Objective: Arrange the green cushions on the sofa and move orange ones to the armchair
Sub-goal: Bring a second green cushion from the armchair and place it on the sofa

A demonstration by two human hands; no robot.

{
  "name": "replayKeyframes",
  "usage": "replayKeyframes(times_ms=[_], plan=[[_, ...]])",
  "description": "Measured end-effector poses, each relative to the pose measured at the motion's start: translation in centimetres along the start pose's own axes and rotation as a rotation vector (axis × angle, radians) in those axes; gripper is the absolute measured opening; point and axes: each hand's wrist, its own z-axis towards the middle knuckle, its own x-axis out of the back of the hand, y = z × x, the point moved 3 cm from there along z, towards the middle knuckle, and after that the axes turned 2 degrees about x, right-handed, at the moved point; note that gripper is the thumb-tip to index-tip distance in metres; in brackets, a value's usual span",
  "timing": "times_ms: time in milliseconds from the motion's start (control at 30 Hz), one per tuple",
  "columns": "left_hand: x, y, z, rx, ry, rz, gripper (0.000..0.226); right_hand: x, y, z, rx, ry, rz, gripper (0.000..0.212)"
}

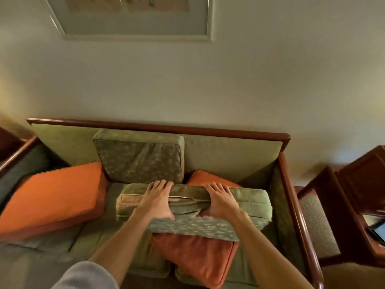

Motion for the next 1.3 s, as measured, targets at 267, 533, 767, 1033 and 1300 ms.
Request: replayKeyframes(times_ms=[267, 533, 767, 1033, 1300], plan=[[-2.1, -3.2, 3.7, 0.038, 0.012, -0.056, 0.129, 1.1, 3.4, 2.4, -0.169, -0.124, -0.129, 0.136], [-2.4, -5.0, 6.0, -0.042, 0.013, -0.095, 0.132, 3.3, 7.5, -3.4, -0.417, -0.143, -0.161, 0.131], [-2.3, -6.0, 7.4, 0.039, -0.096, -0.066, 0.137, 3.3, 8.0, -1.9, -0.364, -0.232, -0.204, 0.143], [-2.2, 16.4, 7.9, -0.182, -0.145, 0.115, 0.146, 3.6, 11.6, -2.8, -0.228, -0.094, -0.188, 0.126], [-3.2, 25.1, 8.0, -0.286, 0.022, 0.077, 0.154, 3.6, 13.6, -5.7, -0.168, -0.035, -0.107, 0.125]])
